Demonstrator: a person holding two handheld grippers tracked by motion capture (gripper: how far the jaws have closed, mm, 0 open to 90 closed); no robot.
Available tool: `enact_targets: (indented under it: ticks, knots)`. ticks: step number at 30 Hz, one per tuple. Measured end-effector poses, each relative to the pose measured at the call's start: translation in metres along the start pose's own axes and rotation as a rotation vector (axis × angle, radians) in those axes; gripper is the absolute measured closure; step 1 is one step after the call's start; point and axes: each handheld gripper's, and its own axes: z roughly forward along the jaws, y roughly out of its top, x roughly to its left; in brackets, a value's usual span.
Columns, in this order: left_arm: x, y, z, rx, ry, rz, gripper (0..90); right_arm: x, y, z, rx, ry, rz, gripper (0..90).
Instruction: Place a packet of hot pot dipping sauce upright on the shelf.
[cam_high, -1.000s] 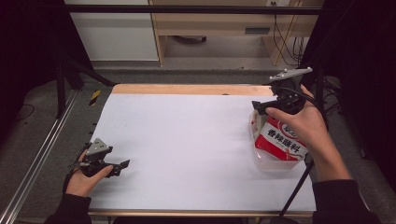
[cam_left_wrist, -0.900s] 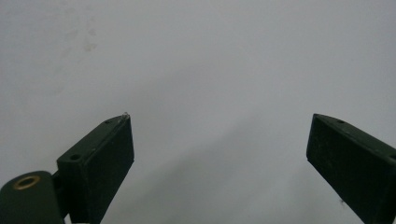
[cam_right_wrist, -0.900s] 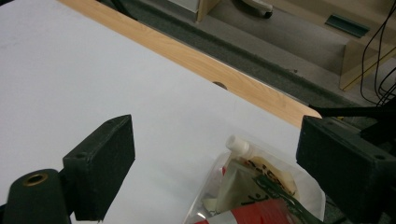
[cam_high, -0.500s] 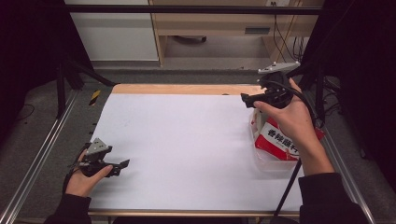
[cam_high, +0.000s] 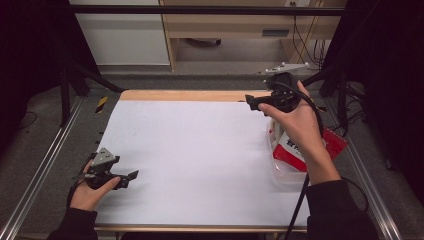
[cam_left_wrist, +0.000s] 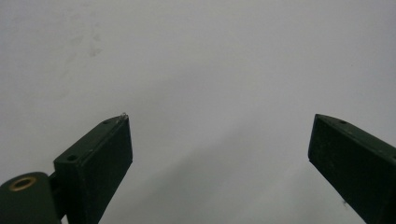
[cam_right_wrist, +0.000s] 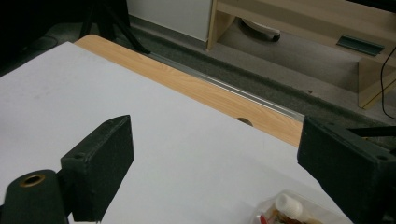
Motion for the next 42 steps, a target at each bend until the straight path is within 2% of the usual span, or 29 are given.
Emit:
enact_targets:
  ticks: [9,20,36,42]
  knots:
    - [0.0,0.001,-0.001,-0.01,-0.001,0.0,6.4,0.017,0.008,0.014,-0.027,0.017,0.025,12.1]
    - [0.001,0.001,-0.002,-0.013,0.008,0.0,6.2,0.035,0.01,0.029,-0.052,0.001,0.039,9.0]
    - [0.002,0.0,-0.002,-0.018,0.015,-0.005,6.0,0.061,-0.017,0.049,-0.069,0.038,0.05,6.3]
    - [0.001,0.0,-0.002,-0.022,0.016,-0.009,5.9,0.069,-0.031,0.054,-0.055,0.054,0.053,6.0]
